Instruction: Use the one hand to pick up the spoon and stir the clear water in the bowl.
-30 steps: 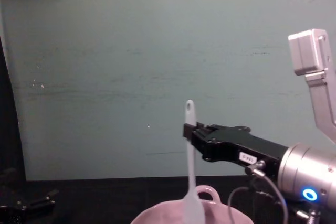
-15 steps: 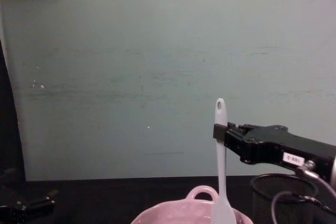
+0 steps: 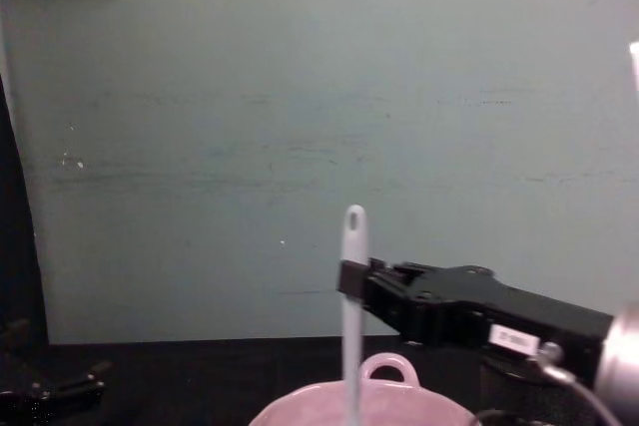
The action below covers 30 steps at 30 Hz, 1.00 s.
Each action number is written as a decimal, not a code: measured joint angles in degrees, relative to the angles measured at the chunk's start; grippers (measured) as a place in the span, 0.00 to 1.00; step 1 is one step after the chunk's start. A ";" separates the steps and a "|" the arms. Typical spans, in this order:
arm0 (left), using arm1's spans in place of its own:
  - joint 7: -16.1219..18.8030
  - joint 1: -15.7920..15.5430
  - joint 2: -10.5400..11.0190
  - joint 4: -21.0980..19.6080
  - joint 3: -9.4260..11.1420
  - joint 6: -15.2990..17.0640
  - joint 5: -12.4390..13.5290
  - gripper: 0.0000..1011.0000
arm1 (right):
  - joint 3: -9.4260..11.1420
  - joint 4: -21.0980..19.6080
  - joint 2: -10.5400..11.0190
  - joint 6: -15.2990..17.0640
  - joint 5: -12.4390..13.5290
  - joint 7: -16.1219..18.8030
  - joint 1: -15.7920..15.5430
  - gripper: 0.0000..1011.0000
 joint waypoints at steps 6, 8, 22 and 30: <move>0.00 0.00 0.00 0.00 0.00 0.00 0.00 1.00 | -2.12 3.13 -2.76 -2.91 -1.32 -0.32 2.36 0.12; 0.00 0.00 0.00 0.00 0.00 0.00 0.00 1.00 | -2.45 4.31 -3.61 -3.71 -1.81 -0.55 3.11 0.12; 0.00 0.00 0.00 0.00 0.00 0.00 0.00 1.00 | -1.03 17.13 -10.04 -11.57 -9.41 -7.85 8.84 0.12; 0.00 0.00 0.00 0.00 0.00 0.00 0.00 1.00 | 2.00 14.92 -8.62 -11.08 -10.50 -9.54 7.58 0.12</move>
